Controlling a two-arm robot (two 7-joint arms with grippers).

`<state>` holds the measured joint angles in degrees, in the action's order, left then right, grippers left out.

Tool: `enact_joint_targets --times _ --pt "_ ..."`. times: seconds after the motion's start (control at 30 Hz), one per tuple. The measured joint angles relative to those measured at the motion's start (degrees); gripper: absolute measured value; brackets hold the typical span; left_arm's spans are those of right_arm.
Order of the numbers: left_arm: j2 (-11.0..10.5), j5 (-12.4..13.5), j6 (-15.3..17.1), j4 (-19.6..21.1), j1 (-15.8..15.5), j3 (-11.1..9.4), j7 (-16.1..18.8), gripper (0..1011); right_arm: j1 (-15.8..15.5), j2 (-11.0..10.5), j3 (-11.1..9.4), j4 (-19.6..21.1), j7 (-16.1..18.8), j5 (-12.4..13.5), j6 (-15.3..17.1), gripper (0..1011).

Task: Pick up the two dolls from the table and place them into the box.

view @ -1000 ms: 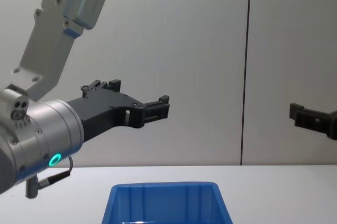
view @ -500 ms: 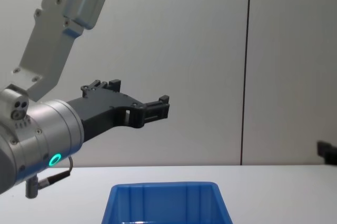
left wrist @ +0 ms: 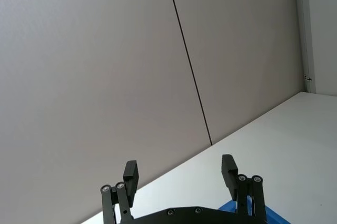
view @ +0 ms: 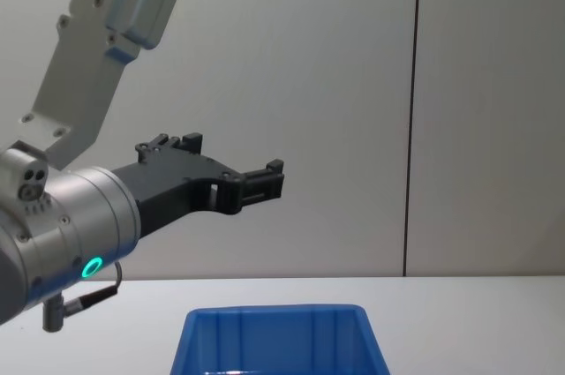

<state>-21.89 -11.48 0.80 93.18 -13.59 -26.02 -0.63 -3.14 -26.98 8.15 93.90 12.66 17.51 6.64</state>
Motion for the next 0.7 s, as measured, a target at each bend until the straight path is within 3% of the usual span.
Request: enact_joint_targets --times 0.3,0.7 --pt "0.0 0.0 0.0 0.0 0.0 0.0 0.0 1001 -0.26 -1.49 -0.7 -1.7 4.36 0.84 2.52 1001" --pt "0.0 0.0 0.0 0.0 0.0 0.0 0.0 1001 1.82 -1.26 -0.1 -5.17 7.98 -0.11 5.2 1001"
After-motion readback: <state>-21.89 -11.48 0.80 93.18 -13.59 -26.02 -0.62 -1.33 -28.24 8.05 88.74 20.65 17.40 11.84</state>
